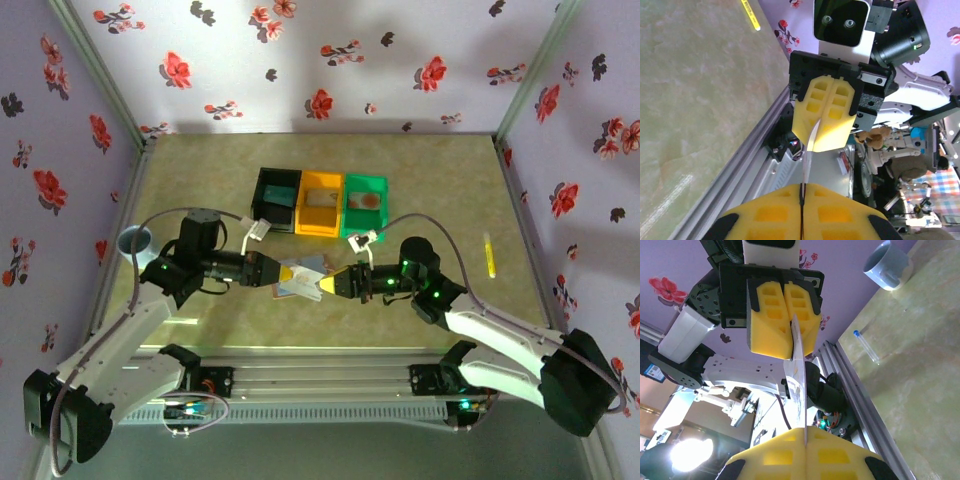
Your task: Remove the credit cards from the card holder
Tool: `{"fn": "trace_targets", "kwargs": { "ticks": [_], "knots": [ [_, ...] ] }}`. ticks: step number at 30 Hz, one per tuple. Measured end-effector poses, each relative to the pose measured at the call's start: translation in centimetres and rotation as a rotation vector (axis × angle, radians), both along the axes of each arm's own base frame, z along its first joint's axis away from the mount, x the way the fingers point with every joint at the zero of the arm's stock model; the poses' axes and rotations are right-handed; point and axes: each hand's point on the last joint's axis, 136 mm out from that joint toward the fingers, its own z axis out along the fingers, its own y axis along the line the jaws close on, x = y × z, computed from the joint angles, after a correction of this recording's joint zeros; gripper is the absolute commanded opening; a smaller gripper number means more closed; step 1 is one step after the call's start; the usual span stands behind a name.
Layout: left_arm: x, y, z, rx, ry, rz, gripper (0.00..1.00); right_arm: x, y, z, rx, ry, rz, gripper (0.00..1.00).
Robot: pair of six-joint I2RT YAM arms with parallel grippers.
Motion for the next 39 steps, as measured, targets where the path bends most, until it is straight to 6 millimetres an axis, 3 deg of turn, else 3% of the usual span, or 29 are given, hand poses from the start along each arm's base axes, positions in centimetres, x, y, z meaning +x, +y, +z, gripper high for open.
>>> {"fn": "trace_targets", "kwargs": {
  "ticks": [4,5,7,17,23,26,29,39],
  "knots": [
    [-0.1,0.0,0.2,-0.007,-0.004,-0.001,0.0,0.1,0.0,0.0,-0.005,-0.001,-0.003,0.0],
    [-0.1,0.0,0.2,-0.009,-0.006,-0.001,0.0,0.1,0.0,0.1,-0.01,-0.002,-0.006,0.04],
    [-0.1,0.1,0.3,-0.011,-0.013,0.001,0.0,0.2,-0.1,0.2,-0.023,-0.015,-0.018,0.25],
    [1.4,0.6,-0.5,0.035,-0.015,0.093,0.0,2.4,-2.9,1.7,-0.148,-0.149,-0.227,0.73],
    [4.0,1.4,-3.1,0.126,0.059,0.202,0.0,4.0,-6.3,5.4,-0.269,-0.29,-0.431,0.99],
    [4.8,1.9,-3.1,0.174,0.036,0.251,0.0,5.0,-8.9,7.2,-0.344,-0.365,-0.563,0.99],
    [6.0,2.5,-2.7,0.219,-0.015,0.312,0.0,5.7,-11.8,7.5,-0.442,-0.413,-0.687,0.99],
    [8.7,3.4,-2.2,0.272,-0.1,0.428,0.0,7.5,-21.0,5.1,-0.754,-0.49,-1.073,0.99]
  ]
}}
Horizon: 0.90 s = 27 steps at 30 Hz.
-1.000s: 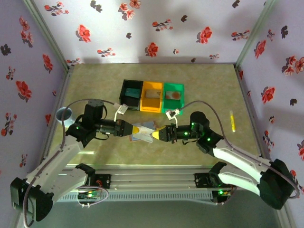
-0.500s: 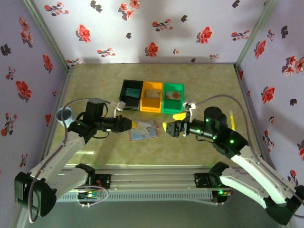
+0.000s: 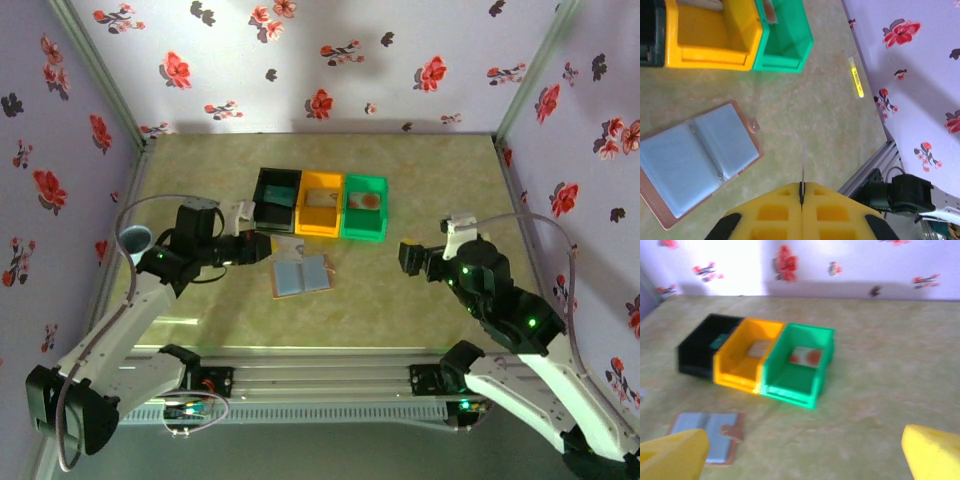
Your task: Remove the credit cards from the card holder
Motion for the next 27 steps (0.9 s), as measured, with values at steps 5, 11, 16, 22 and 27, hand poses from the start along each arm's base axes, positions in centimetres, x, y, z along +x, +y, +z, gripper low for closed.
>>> {"fn": "trace_targets", "kwargs": {
  "ticks": [5,11,16,22,27],
  "knots": [
    [2.8,-0.6,1.8,0.001,-0.055,0.026,0.0,0.1,-2.5,-1.8,-0.054,-0.017,-0.111,0.99],
    [6.4,-1.4,3.5,0.035,-0.113,0.054,0.0,-0.2,-4.3,-3.1,-0.093,-0.026,-0.189,0.99],
    [9.1,-1.9,4.1,0.069,-0.147,0.066,0.0,-0.6,-5.2,-3.4,-0.069,-0.038,-0.232,0.99],
    [12.1,-3.0,2.5,0.103,-0.121,0.068,0.0,-0.7,-5.7,-4.3,-0.052,-0.024,-0.26,0.99],
    [14.5,-3.9,1.1,0.128,-0.099,0.065,0.0,-0.9,-6.1,-4.6,-0.052,-0.027,-0.276,0.99]
  ]
}}
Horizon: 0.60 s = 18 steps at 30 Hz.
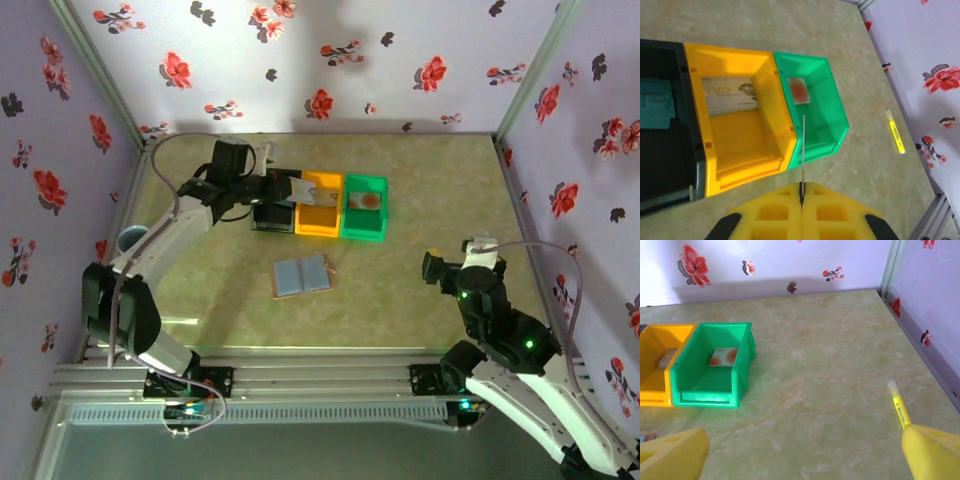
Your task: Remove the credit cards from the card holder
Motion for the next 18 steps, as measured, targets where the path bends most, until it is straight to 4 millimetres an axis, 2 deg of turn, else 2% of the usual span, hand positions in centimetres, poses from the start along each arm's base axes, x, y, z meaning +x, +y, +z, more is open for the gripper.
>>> {"fn": "trace_targets", "kwargs": {
  "ticks": [5,13,18],
  "knots": [
    [2.0,-0.8,-0.9,0.016,0.007,-0.004,0.0,-0.2,-0.4,-0.1,0.003,-0.012,-0.01,0.99],
    [5.1,-2.0,-3.9,0.052,0.057,0.005,0.0,-0.2,-0.4,0.0,0.003,-0.016,-0.012,0.99],
    [7.7,-3.1,-5.3,0.073,0.075,0.014,0.0,-0.1,-0.3,-0.1,0.004,-0.018,-0.011,0.99]
  ]
}}
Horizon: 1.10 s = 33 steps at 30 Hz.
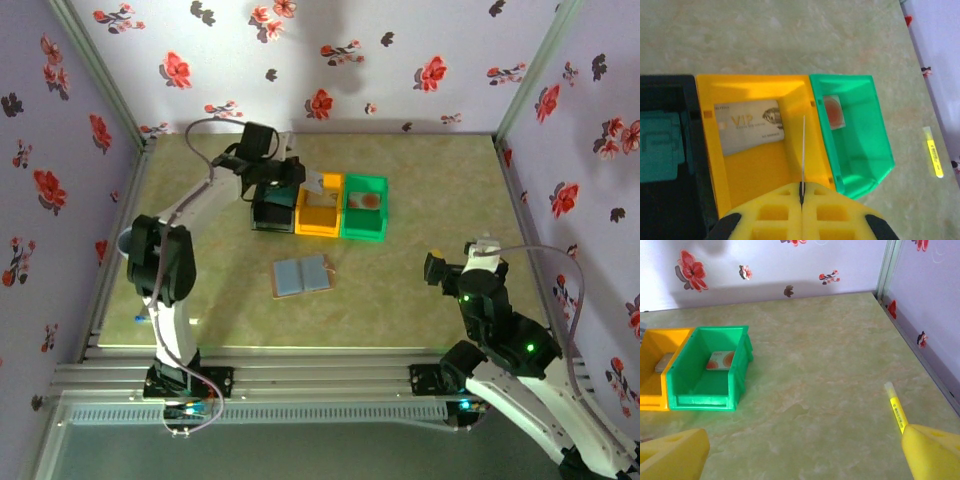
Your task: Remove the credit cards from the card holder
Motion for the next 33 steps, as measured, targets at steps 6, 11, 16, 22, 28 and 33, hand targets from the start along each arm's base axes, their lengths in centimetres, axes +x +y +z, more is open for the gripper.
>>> {"fn": "trace_targets", "kwargs": {
  "ticks": [6,11,16,22,28,33],
  "knots": [
    [2.1,-1.3,-1.8,0.025,0.024,0.004,0.0,0.1,0.1,-0.2,-0.004,0.0,0.002,0.99],
    [2.8,-2.2,-4.1,0.054,0.064,0.003,0.0,0.1,0.2,-0.2,-0.004,0.002,0.008,0.99],
    [3.1,-2.7,-6.1,0.077,0.102,0.003,0.0,0.1,0.3,-0.2,0.001,0.002,0.017,0.99],
    [3.4,-3.0,-7.2,0.077,0.128,0.016,0.0,0.1,0.5,-0.1,0.004,0.002,0.024,0.99],
    [3.3,-3.2,-8.1,0.072,0.159,0.031,0.0,0.1,0.7,-0.2,-0.001,0.007,0.037,0.99],
    [3.4,-3.7,-8.5,0.057,0.168,0.04,0.0,0.1,0.9,-0.4,-0.005,0.012,0.05,0.99]
  ]
}}
